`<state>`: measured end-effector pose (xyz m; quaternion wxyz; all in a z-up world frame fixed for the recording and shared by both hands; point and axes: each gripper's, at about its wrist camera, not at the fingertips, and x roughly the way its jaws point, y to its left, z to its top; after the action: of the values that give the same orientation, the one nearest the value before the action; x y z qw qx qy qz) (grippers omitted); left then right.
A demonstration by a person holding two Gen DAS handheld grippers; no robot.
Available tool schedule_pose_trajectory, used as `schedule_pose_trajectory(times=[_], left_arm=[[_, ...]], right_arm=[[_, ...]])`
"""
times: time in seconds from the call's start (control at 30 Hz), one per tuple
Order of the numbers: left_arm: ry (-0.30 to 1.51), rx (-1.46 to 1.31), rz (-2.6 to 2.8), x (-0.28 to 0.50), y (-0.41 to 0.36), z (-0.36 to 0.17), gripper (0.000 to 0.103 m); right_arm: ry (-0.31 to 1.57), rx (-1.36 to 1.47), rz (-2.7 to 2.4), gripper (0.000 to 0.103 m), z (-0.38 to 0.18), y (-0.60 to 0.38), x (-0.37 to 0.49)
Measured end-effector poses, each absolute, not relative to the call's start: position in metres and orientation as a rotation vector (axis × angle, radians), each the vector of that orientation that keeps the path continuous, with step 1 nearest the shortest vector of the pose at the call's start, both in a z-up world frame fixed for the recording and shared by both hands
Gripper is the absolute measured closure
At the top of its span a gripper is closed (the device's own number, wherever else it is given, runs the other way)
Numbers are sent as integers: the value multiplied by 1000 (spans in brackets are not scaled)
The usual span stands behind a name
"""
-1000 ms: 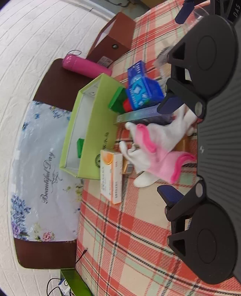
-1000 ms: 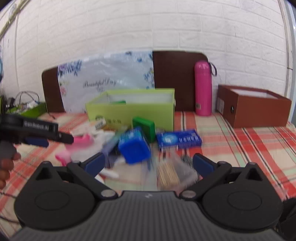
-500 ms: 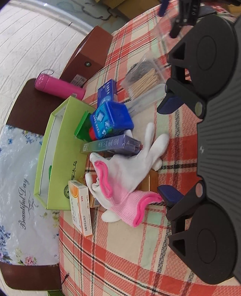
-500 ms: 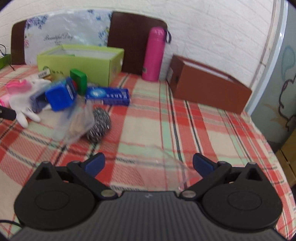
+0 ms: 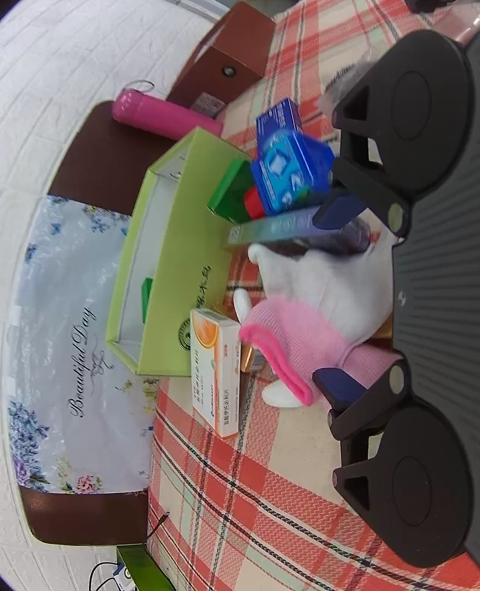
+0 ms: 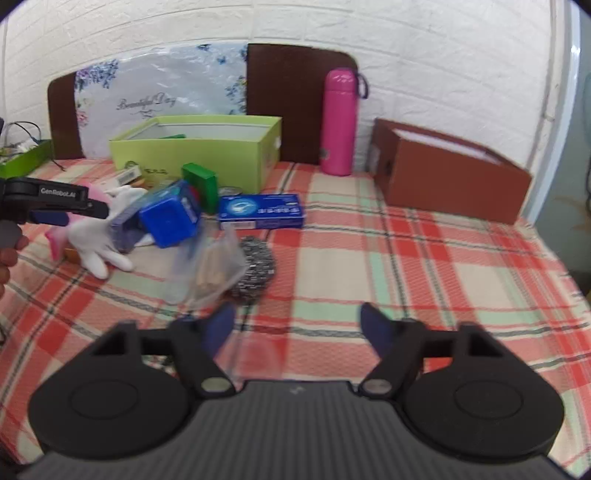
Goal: Organize objects
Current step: 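Move left tool to the pink-white glove and grasp its cuff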
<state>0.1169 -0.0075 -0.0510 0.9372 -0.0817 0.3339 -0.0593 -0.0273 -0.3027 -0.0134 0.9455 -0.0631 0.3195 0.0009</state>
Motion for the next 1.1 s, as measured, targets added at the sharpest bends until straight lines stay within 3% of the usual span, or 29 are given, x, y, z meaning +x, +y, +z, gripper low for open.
schedule_pose_trajectory(times=[0.13,0.2,0.23,0.3,0.4,0.47,0.87,0.93,0.97,1.0,1.07,1.1], left_arm=[[697,-157,-117,125,-3,-56,33],[700,-129,-128,125,-2,-57,54],[701,-119,-138,124,-1,-57,60],[695,-128,-152,119,5,-54,83],[697,-178,-192,109,17,-46,95],[694,-192,-222,100,22,-40,96],[744,-191,-318,47,32,-47,94],[747,-192,-296,48,31,-50,84],[741,-194,-278,48,31,-51,70],[729,-196,-256,49,32,-51,49],[699,-190,-208,52,32,-49,31],[687,-184,-195,55,31,-48,30]], right_arm=[[694,-165,-26,10,-23,-313,-36],[723,-144,-19,10,-30,-316,-39],[729,-122,-6,10,-33,-317,-42],[728,-41,32,10,-34,-318,-48],[701,99,113,10,-29,-313,-55],[676,161,167,9,-24,-303,-55],[765,172,369,2,-42,-225,-32],[785,182,363,2,-48,-219,-26],[785,187,366,2,-50,-216,-25],[781,192,365,2,-51,-214,-23],[780,193,363,2,-52,-209,-20],[781,188,358,2,-53,-206,-19]])
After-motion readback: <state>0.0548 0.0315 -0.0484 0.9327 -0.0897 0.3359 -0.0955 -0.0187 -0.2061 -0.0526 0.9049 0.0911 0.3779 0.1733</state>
